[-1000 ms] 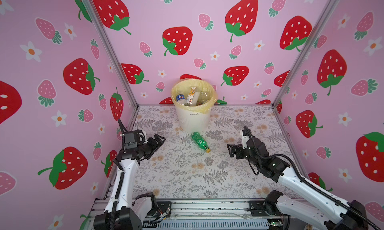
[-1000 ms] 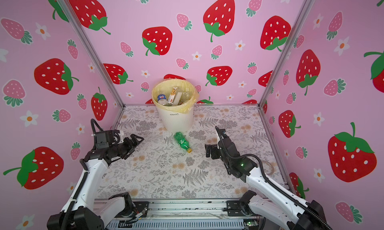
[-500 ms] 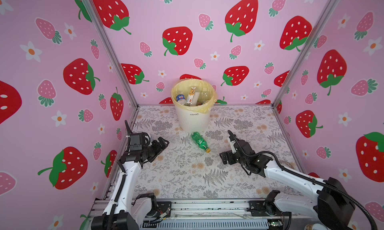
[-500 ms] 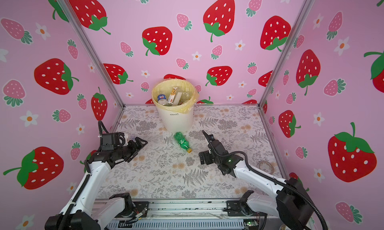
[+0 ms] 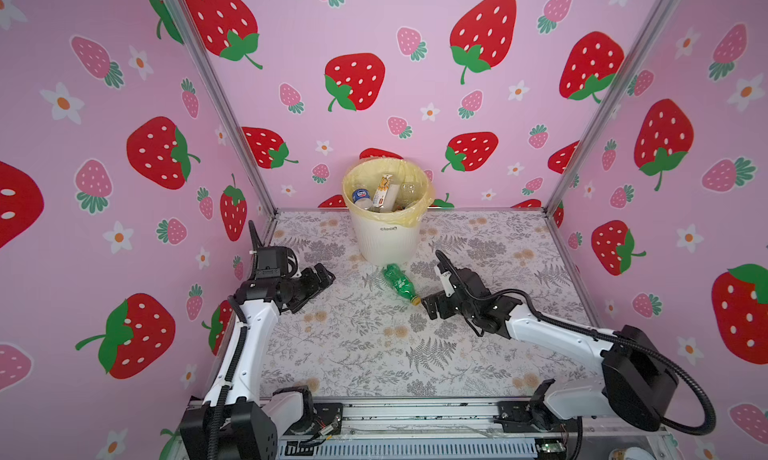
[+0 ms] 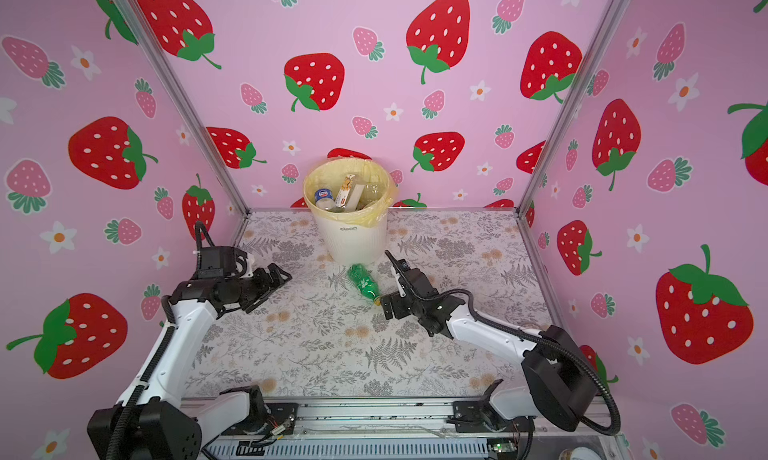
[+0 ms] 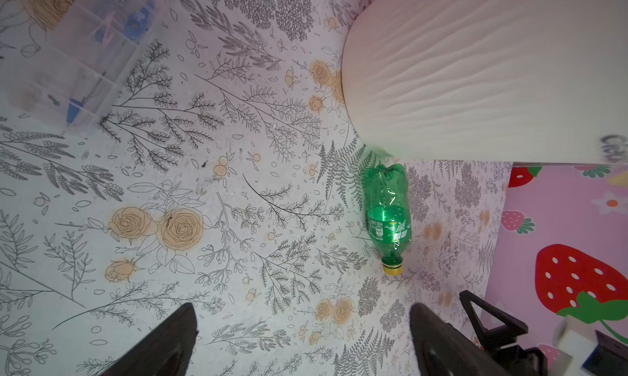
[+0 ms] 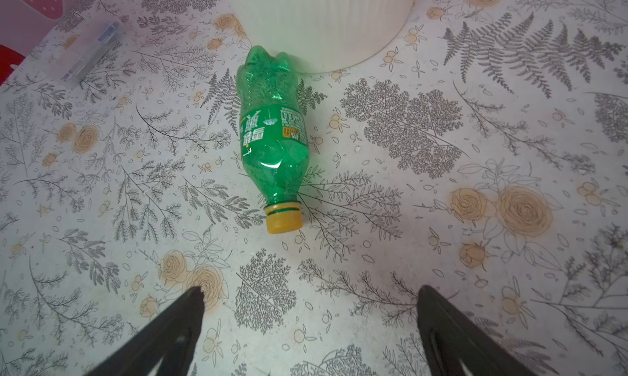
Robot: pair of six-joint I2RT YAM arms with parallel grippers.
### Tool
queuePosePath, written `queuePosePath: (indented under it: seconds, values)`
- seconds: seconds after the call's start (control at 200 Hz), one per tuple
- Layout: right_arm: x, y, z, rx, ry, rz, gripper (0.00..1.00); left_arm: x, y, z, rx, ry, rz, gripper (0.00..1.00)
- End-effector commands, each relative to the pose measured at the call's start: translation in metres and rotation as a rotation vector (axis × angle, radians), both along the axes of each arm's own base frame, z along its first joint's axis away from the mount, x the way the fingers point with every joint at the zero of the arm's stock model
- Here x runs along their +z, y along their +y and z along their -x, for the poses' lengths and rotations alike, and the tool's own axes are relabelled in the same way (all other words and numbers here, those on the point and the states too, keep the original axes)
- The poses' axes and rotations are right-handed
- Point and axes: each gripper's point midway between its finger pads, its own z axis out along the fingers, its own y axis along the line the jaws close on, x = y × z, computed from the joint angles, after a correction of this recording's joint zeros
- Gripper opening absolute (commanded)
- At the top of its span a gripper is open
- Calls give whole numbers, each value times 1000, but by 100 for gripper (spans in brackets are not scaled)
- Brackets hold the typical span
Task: Throw the plastic bottles in the bin
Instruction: 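Lower the right gripper over the green yellow-capped bottle, then close the right gripper around the green bottle's label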
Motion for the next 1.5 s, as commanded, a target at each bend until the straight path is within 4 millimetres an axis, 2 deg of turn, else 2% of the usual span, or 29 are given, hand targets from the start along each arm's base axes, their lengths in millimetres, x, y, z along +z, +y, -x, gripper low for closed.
queuePosePath:
  seconds: [0.0,0.11,0.26,0.38,0.615,0.89,1.236,1.496]
  values:
    - [13,19,-7,45,-35,-22,99,2,0,1,-39,30,-21,99]
    - [9,28,-14,48,-32,-20,99,-2,0,-2,-51,41,-21,99]
    - [3,40,-21,58,-39,-36,99,-9,14,6,-32,69,-116,99]
    - [-8,52,-29,73,-21,-14,99,-11,9,9,-41,56,-83,99]
    - [-22,74,-39,108,2,1,89,-12,6,8,-37,49,-28,99]
    - [-41,84,-50,107,26,38,88,-5,7,8,-17,1,8,99]
    - [-52,102,-58,133,48,37,85,-1,6,7,-12,-29,41,99]
    - [-67,102,-63,123,52,75,83,0,10,6,5,-35,43,99]
